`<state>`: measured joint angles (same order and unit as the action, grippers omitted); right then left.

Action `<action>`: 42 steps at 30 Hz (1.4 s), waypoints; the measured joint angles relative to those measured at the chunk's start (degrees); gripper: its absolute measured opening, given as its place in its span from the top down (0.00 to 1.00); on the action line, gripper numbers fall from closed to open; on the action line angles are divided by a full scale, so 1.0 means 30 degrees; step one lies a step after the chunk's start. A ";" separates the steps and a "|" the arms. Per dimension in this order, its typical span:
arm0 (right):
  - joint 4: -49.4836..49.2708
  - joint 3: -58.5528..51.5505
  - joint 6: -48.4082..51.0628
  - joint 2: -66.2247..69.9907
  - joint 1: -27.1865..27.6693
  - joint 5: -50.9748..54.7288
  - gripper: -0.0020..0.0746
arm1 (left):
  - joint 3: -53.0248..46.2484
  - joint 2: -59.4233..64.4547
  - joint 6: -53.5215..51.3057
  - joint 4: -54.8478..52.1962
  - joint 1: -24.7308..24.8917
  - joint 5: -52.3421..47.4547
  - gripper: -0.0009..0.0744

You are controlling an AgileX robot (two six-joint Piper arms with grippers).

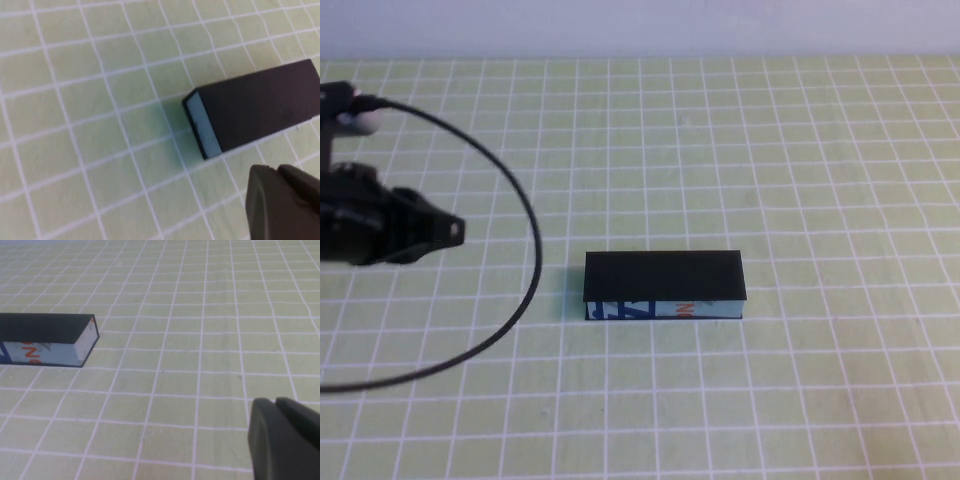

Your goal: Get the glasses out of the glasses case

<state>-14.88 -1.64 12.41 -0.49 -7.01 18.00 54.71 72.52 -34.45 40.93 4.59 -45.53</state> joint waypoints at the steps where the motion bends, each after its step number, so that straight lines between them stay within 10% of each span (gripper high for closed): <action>1: 0.0000 0.0000 0.0000 0.0000 0.0000 0.0000 1.00 | 0.0709 0.0884 -0.0362 0.0306 0.0273 0.0293 0.99; 18: 0.0000 0.0000 0.0000 0.0000 0.0000 0.0000 1.00 | 1.3167 1.6757 -0.3078 0.3058 0.2885 -0.2860 0.99; 30: -0.0108 0.0000 0.0000 0.0000 0.0000 -0.1045 1.00 | 1.3701 1.7731 -0.3078 0.2308 0.2945 -0.4362 0.99; 42: -0.8915 0.0000 -0.0182 0.0000 0.0000 -0.5778 1.00 | 1.3701 1.7731 -0.3003 0.1420 0.2945 -0.4331 0.99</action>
<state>-41.62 -1.64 11.86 -0.49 -7.01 0.66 95.82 125.71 -43.46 45.19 13.43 -58.52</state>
